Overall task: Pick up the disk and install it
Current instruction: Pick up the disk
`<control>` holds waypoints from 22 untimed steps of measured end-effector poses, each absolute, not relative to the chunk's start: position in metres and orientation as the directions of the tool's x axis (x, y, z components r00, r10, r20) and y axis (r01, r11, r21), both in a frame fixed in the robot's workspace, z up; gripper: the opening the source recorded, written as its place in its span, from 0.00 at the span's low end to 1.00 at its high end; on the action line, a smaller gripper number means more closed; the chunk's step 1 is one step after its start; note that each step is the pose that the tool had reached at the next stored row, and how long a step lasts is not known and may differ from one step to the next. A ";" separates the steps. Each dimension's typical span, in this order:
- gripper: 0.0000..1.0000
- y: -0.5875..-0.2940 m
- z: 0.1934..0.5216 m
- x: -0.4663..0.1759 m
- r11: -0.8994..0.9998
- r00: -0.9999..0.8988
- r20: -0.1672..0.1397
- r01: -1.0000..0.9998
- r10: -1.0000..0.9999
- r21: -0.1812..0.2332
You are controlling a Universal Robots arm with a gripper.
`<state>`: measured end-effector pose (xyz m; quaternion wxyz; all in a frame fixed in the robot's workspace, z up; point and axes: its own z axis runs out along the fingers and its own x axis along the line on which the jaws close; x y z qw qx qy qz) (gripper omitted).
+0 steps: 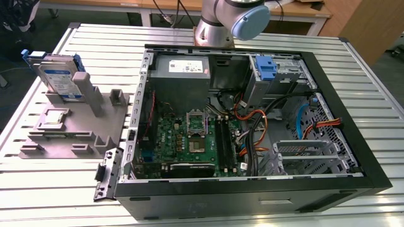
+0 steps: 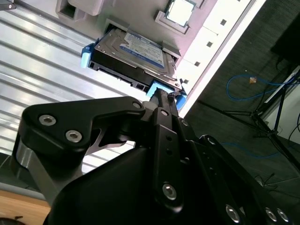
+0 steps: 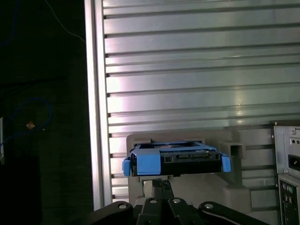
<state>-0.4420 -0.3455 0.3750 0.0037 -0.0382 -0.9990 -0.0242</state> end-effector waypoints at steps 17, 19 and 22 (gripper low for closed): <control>0.10 -0.345 0.375 -0.442 0.999 -1.000 0.009 -0.003 -0.003 0.049; 0.10 -0.345 0.375 -0.442 0.998 -0.999 0.009 -0.032 -0.033 0.049; 0.10 -0.345 0.375 -0.442 0.996 -0.997 0.009 -0.075 -0.076 0.049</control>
